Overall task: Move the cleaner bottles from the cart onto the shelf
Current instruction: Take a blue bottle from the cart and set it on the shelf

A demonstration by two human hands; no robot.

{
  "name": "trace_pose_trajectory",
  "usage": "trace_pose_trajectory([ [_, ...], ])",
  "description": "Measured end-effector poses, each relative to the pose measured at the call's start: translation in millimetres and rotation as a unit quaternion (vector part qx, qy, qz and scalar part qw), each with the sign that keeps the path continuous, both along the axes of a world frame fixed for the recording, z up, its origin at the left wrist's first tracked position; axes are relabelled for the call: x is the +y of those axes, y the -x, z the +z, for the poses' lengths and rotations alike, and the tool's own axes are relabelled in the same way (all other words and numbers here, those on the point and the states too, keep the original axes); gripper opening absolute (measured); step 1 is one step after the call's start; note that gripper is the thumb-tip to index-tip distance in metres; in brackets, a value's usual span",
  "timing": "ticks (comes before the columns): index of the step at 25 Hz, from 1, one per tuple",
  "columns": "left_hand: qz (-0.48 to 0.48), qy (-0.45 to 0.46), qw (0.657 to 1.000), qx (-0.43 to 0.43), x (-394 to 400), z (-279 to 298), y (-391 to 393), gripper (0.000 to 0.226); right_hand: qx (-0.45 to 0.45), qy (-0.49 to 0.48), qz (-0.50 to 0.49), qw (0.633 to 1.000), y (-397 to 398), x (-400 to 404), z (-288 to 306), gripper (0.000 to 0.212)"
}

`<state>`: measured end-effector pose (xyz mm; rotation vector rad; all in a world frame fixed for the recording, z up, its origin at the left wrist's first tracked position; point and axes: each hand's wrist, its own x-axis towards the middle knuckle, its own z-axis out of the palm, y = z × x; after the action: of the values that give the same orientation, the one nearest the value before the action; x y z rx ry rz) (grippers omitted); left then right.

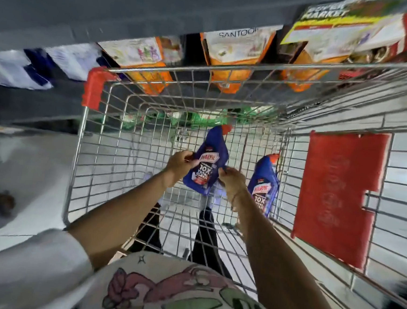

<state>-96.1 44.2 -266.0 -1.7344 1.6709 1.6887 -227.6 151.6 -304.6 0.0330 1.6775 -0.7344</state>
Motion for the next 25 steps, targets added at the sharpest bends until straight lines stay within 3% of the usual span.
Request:
trace_pose_trajectory([
  [3, 0.029, -0.022, 0.997, 0.072, 3.4, 34.4, -8.9, 0.042, -0.104, 0.088, -0.128, 0.982, -0.8, 16.7, 28.3, 0.015],
  [7, 0.044, 0.024, 0.984, 0.168, -6.3, 102.0, -12.0, 0.037, -0.128, 0.237, -0.094, 0.958, 17.9, 3.1, 86.4, 0.041],
  [10, 0.07, 0.061, 0.961, 0.26, -22.4, 156.9, -18.1, 0.037, -0.06, 0.344, -0.038, 0.936, 23.1, -24.0, 145.9, 0.031],
  [15, 0.093, 0.144, 0.903, 0.394, -66.5, 250.8, -39.3, 0.049, 0.084, 0.48, 0.038, 0.873, 10.8, -89.2, 253.1, 0.034],
  [20, 0.121, 0.245, 0.866, 0.42, -131.0, 309.9, -46.3, 0.049, 0.157, 0.541, 0.041, 0.825, 7.1, -170.4, 325.0, 0.031],
  [25, 0.154, 0.32, 0.844, 0.401, -181.0, 336.8, -37.7, 0.048, 0.216, 0.533, 0.016, 0.818, -3.5, -232.1, 366.5, 0.041],
])
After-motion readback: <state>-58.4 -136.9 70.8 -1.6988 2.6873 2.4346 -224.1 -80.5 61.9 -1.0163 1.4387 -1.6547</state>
